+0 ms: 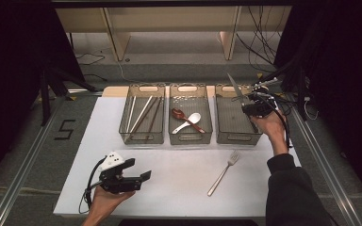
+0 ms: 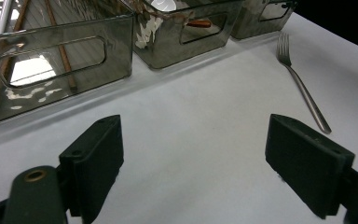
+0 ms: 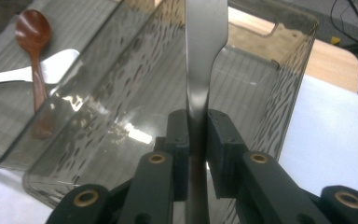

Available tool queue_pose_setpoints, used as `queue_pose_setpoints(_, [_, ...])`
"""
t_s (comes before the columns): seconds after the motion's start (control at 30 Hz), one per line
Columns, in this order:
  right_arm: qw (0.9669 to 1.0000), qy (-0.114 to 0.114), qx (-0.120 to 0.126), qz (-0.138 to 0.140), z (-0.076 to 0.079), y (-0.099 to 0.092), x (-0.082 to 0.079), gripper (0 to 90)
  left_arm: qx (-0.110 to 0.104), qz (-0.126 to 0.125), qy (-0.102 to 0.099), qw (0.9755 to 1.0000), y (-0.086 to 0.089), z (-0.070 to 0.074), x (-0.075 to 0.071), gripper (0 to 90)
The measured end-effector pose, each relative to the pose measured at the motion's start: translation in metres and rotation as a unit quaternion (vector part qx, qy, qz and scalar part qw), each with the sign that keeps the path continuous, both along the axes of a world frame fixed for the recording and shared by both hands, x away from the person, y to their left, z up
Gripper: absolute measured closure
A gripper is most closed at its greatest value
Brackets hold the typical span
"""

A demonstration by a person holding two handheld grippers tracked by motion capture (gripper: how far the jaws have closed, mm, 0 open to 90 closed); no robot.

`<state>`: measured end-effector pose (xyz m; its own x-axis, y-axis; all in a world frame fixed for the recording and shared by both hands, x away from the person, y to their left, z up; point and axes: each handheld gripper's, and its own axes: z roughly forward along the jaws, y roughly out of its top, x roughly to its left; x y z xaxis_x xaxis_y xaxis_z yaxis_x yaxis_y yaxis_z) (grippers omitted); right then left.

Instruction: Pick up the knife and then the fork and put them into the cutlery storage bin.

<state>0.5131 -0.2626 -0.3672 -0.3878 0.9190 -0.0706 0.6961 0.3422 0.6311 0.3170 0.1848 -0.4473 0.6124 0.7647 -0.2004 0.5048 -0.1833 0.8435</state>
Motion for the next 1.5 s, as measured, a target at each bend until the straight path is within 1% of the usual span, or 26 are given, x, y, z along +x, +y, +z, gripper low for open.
queue_pose_setpoints(0.07, [1.0, 0.005, 0.001, -0.002, -0.005, -0.001, 0.001, 80.3, -0.001, 0.0, 0.0, 1.0, 0.0, 0.0, 0.0, 18.8])
queue_pose_setpoints(0.13, [1.0, 0.004, 0.001, -0.004, -0.009, -0.001, 0.001, 80.2, -0.001, 0.0, -0.001, 1.0, 0.0, 0.0, 0.0, 18.8])
queue_pose_setpoints(0.2, [0.9999, 0.01, 0.004, -0.005, -0.013, -0.001, 0.001, 80.2, -0.001, 0.0, 0.0, 1.0, 0.0, 0.0, 0.0, 18.8])
queue_pose_setpoints(0.27, [0.9999, 0.011, 0.002, -0.006, -0.016, -0.001, 0.001, 80.2, 0.0, -0.001, -0.001, 1.0, 0.0, 0.0, 0.0, 18.8])
queue_pose_setpoints(0.37, [0.9998, 0.015, 0.007, -0.008, -0.02, -0.002, 0.0, 80.2, 0.0, 0.0, -0.001, 1.0, 0.0, 0.0, 0.0, 18.8])
queue_pose_setpoints(0.53, [0.9998, 0.017, 0.008, -0.006, -0.024, -0.002, 0.0, 80.2, 0.001, -0.001, -0.001, 1.0, 0.0, 0.0, 0.0, 18.8])
queue_pose_setpoints(0.67, [0.9997, 0.018, 0.009, -0.012, -0.03, -0.002, 0.0, 80.2, 0.001, 0.0, -0.001, 1.0, 0.0, 0.0, 0.0, 18.8])
queue_pose_setpoints(0.87, [0.9994, 0.028, 0.007, -0.021, -0.037, -0.004, 0.001, 79.1, 0.001, -0.001, 0.0, 1.0, 0.0, 0.0, 0.0, 18.8])
queue_pose_setpoints(0.9, [0.9993, 0.029, 0.007, -0.024, -0.038, -0.004, 0.001, 78.7, 0.001, -0.001, 0.0, 1.0, 0.0, 0.0, 0.0, 18.8])
queue_pose_setpoints(0.93, [0.9993, 0.024, 0.011, -0.026, -0.038, -0.004, 0.0, 76.1, 0.001, -0.001, 0.0, 1.0, 0.0, 0.0, 0.0, 18.8])
queue_pose_setpoints(0.97, [0.9993, 0.019, 0.021, -0.025, -0.036, -0.005, 0.0, 71.8, 0.002, -0.001, -0.001, 1.0, 0.0, 0.0, 0.0, 18.8])
queue_pose_setpoints(1.0, [0.999, 0.021, 0.03, -0.024, -0.033, -0.005, -0.001, 67.7, 0.001, -0.001, 0.0, 1.0, 0.0, 0.0, 0.0, 18.8])
queue_pose_setpoints(1.07, [0.9994, 0.013, 0.028, -0.018, -0.029, -0.004, -0.003, 64.9, 0.001, -0.001, -0.001, 1.0, -0.001, 0.0, 0.0, 18.8])
queue_pose_setpoints(1.13, [0.9994, 0.006, 0.033, -0.01, -0.024, -0.003, -0.007, 60.2, 0.002, -0.001, -0.001, 1.0, 0.0, 0.0, -0.001, 18.8])
queue_pose_setpoints(1.23, [0.9992, 0.01, 0.038, 0.004, -0.02, 0.0, -0.013, 54.9, 0.002, 0.0, -0.001, 1.0, 0.0, 0.0, -0.001, 18.7])
queue_pose_setpoints(1.3, [0.9992, 0.006, 0.037, 0.016, -0.018, 0.004, -0.02, 51.2, 0.001, 0.0, -0.001, 1.0, 0.0, 0.0, -0.001, 18.7])
queue_pose_setpoints(1.4, [0.9979, -0.002, 0.048, 0.043, -0.013, 0.011, -0.033, 47.3, 0.001, 0.0, -0.001, 1.0, 0.0, 0.0, 0.0, 18.7])
queue_pose_setpoints(1.5, [0.9958, -0.005, 0.061, 0.069, -0.01, 0.017, -0.047, 44.8, 0.001, 0.0, -0.001, 1.0, 0.0, 0.0, 0.0, 18.7])
